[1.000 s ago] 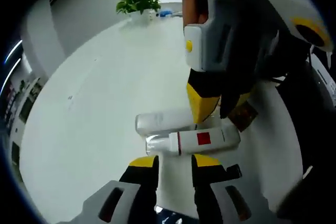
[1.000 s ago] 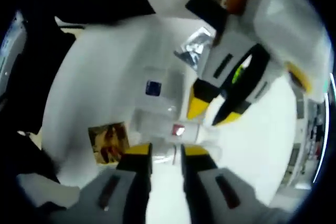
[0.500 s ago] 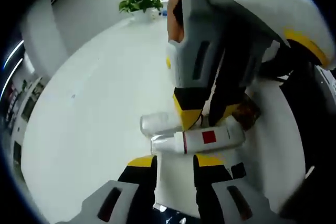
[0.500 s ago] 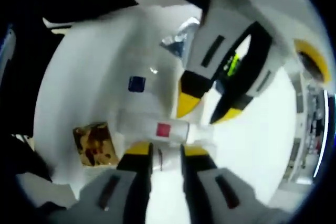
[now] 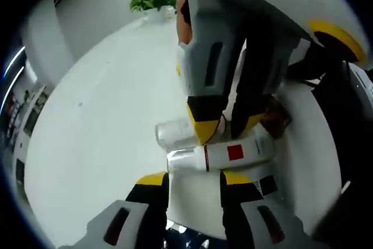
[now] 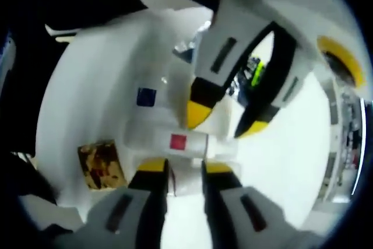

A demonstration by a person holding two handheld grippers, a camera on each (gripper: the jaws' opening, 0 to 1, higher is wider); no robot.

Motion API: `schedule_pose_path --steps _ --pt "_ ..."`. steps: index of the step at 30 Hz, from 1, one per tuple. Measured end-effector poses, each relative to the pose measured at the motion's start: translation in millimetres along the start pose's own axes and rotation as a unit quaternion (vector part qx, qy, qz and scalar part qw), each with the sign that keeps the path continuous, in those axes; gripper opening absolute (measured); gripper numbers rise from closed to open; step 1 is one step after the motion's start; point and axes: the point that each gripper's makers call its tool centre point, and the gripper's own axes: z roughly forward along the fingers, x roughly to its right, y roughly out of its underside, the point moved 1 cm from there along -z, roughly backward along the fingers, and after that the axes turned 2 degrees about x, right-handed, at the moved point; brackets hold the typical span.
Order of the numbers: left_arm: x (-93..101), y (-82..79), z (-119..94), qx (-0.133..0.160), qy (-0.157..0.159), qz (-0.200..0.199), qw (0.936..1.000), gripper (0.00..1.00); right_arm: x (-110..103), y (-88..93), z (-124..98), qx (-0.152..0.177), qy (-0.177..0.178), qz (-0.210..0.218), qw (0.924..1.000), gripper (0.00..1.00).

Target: Arrange the skincare products in the storage area until every visible bottle or jar stands upright without overlapping.

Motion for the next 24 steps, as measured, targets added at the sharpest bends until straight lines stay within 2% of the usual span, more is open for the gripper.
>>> schedule_pose_path --steps 10,14,24 --pt "-0.3 2.9 -4 -0.003 -0.005 0.001 1.0000 0.29 -1 -0.1 0 -0.005 -0.001 0.003 1.0000 0.24" --pt "0.3 1.7 -7 0.003 -0.006 -0.010 0.9999 0.26 -9 -0.2 -1 -0.006 -0.012 0.003 0.9999 0.25" --pt "10.8 11.7 -8 -0.011 0.013 -0.004 0.9998 0.23 -9 -5.2 -5 -0.001 -0.014 0.023 0.9996 0.29"
